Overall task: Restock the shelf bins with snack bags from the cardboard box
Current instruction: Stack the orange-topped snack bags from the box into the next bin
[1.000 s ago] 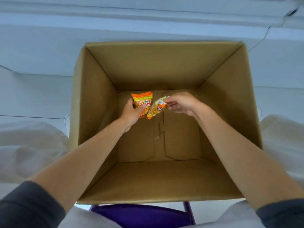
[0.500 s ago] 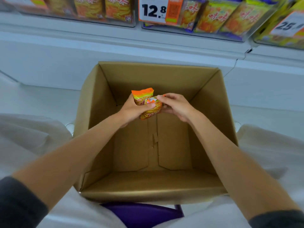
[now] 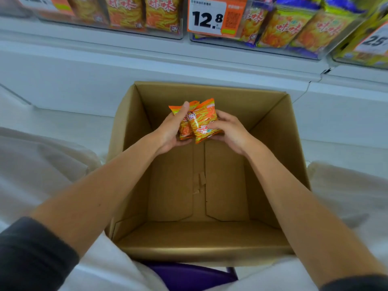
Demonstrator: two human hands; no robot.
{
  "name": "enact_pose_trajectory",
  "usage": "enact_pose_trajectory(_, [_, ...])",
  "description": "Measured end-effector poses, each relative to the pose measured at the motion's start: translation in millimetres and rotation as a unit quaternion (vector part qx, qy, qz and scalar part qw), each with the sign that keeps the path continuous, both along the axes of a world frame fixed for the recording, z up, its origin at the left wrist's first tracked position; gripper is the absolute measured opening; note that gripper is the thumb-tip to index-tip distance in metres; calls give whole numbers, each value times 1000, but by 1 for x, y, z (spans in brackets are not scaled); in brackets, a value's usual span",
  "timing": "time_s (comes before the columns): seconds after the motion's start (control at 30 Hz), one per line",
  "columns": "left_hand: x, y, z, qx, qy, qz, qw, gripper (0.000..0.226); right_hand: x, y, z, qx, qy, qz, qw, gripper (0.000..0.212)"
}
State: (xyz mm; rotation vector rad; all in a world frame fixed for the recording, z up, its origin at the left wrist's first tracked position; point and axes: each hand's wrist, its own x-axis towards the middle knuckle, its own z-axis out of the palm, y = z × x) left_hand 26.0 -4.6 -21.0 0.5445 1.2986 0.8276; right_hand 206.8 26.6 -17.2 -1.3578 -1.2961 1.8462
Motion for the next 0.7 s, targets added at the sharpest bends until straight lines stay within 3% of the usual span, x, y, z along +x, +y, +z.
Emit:
enact_pose_trajectory(0.13, [-8, 4, 11, -21, -21, 33, 999, 46, 12, 10, 27, -2, -31, 65, 997, 47])
enact_pose_trajectory(0.27, [-13, 6, 36, 12, 44, -54, 997, 44, 6, 10, 61, 52, -190, 234, 952, 52])
enact_pose_trajectory(0.33, [-15, 3, 52, 28, 78, -104, 991, 42, -6, 10, 78, 96, -212, 215, 948, 47])
enact_pose_trajectory(0.43, [-26, 0, 74, 47, 93, -134, 986, 33, -24, 13, 97, 161, -160, 107, 968, 35])
enact_pose_trajectory(0.53, [-47, -2, 99, 43, 42, -97, 993, 50, -47, 12, 115, 237, -111, 29, 965, 26])
enact_pose_trajectory(0.7, [-77, -3, 136, 87, 76, -73, 991, 61, -91, 9, 151, 343, -121, 47, 930, 22])
